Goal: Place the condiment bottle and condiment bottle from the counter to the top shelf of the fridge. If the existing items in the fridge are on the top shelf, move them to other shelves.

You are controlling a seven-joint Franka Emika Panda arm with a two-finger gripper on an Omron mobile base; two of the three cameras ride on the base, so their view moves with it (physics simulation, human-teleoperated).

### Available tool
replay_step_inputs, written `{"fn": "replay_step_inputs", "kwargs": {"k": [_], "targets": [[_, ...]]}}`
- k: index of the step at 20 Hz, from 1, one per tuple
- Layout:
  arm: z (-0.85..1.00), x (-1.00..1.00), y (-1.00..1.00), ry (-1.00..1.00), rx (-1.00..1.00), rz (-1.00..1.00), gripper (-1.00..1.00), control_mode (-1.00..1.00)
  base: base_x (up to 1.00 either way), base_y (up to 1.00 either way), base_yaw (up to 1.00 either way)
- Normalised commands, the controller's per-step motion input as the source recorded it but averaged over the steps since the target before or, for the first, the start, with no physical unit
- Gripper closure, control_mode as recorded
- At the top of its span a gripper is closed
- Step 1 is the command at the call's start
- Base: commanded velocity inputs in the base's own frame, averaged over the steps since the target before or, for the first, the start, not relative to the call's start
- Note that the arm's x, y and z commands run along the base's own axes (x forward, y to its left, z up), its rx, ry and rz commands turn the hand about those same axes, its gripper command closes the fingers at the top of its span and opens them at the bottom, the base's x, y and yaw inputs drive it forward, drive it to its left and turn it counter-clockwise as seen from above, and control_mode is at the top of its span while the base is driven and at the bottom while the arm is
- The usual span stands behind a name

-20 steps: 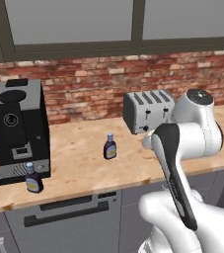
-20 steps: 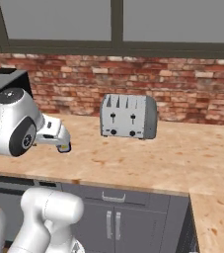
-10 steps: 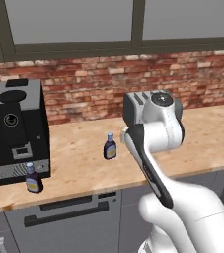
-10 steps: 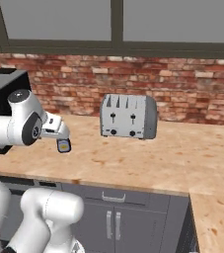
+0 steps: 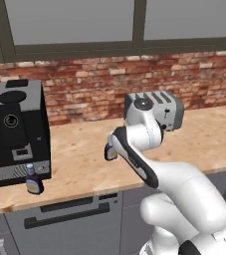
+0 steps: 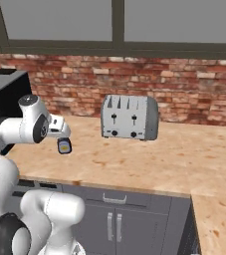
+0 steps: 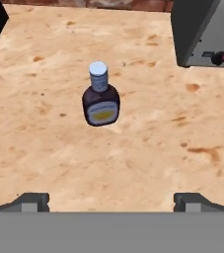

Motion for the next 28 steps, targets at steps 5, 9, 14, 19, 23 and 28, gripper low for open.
{"fn": "replay_step_inputs", "kwargs": {"k": [5,9,14,19,23,28], "targets": [[-0.40,0.59,0.00,0.03,0.00,0.10,-1.00,-1.00,0.00,0.00,0.00],[-0.24,0.57,0.14,0.00,0.00,0.06,-1.00,-1.00,0.00,0.00,0.00],[-0.20,0.54,0.24,0.00,0.00,0.00,-1.00,-1.00,0.00,0.00,0.00],[-0.38,0.36,0.13,0.01,0.02,0.00,-1.00,-1.00,0.00,0.00,0.00],[-0.27,0.38,0.07,0.00,0.01,0.00,-1.00,-1.00,0.00,0.00,0.00],[-0.12,0.32,0.04,0.00,0.00,0.00,-1.00,-1.00,0.00,0.00,0.00]]}}
